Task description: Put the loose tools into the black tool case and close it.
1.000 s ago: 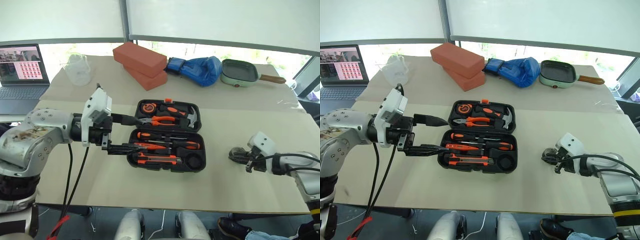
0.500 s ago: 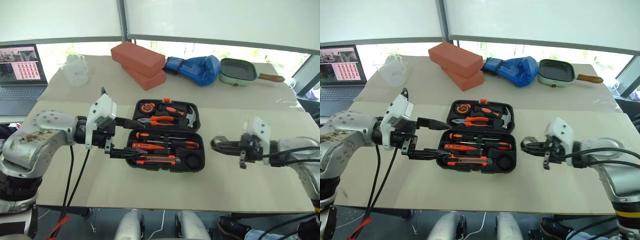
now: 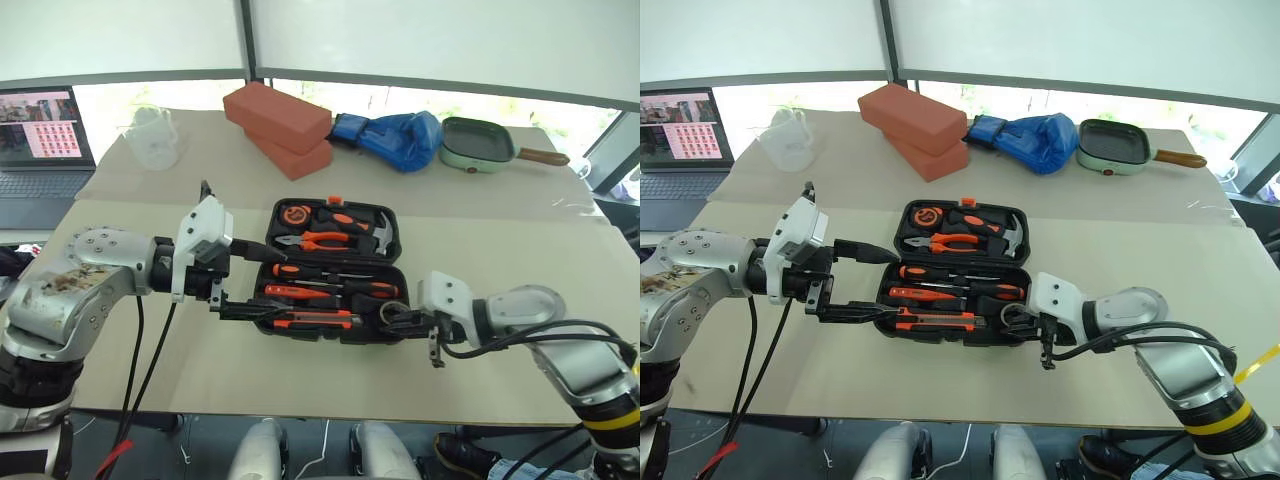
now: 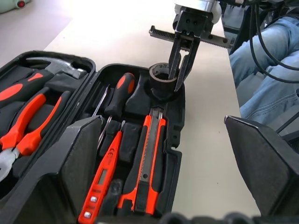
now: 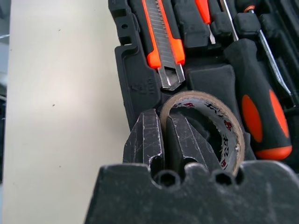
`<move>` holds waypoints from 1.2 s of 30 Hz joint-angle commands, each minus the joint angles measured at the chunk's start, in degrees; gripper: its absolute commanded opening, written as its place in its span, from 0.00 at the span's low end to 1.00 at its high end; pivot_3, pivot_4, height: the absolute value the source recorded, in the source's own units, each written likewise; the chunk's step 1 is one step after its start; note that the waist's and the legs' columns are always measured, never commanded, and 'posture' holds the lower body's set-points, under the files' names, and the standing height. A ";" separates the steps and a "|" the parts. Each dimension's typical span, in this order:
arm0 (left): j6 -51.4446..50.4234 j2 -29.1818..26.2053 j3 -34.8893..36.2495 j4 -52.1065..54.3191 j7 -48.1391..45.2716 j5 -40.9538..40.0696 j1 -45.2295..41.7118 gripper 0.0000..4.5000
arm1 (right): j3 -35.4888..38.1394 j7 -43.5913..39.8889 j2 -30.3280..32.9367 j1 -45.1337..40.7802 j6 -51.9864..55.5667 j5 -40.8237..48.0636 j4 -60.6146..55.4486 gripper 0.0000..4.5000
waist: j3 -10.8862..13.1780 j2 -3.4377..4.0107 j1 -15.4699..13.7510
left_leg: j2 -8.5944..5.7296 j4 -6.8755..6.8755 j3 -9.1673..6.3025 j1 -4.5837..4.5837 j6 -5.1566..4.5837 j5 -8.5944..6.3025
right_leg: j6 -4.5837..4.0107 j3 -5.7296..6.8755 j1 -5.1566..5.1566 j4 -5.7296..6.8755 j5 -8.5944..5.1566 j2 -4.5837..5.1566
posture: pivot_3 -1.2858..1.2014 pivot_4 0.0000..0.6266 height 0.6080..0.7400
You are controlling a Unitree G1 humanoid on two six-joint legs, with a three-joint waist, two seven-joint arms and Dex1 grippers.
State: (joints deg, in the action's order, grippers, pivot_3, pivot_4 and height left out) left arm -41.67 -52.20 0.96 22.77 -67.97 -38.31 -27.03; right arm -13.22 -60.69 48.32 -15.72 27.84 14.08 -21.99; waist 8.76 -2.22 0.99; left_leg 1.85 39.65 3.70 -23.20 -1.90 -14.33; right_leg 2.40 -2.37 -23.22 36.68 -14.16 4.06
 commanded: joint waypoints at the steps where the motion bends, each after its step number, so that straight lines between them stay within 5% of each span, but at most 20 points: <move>1: 1.04 -0.79 1.13 1.02 0.22 0.15 -0.35 1.00 | -1.77 0.00 -0.46 1.02 -0.89 -1.48 0.51 0.02 | 0.00 0.00 0.06 | 0.02 0.00 0.00 0.02 0.00 0.00 | -0.03 -0.01 0.00 0.01 0.01 -0.04 | 0.52 0.24 0.99; 30: 3.65 1.18 -1.54 -2.04 -0.73 2.83 -2.97 1.00 | -1.38 -1.33 2.23 -0.14 0.53 -3.17 -0.61 0.02 | 0.06 0.02 -0.61 | -0.11 0.00 0.00 -0.21 0.01 0.00 | 0.03 0.02 -0.19 0.04 -0.03 0.16 | 0.52 0.24 0.99; 36: 4.42 1.33 -2.05 -2.56 -0.83 3.18 -3.05 1.00 | -1.89 -1.19 0.94 -0.20 1.91 -1.92 -2.72 0.44 | 0.06 0.02 -0.83 | -0.11 0.00 -0.01 -0.21 0.00 0.00 | 0.04 0.03 -0.17 0.03 -0.04 0.16 | 0.52 0.24 0.99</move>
State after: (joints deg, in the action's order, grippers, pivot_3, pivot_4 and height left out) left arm -38.60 -50.96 -1.30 19.70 -68.59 -35.38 -29.24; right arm -14.70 -60.98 49.22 -16.56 29.11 11.08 -22.47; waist 8.83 -2.21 0.16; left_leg 1.74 39.63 3.69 -23.42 -1.90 -14.33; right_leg 2.44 -2.33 -23.39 36.71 -14.20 4.22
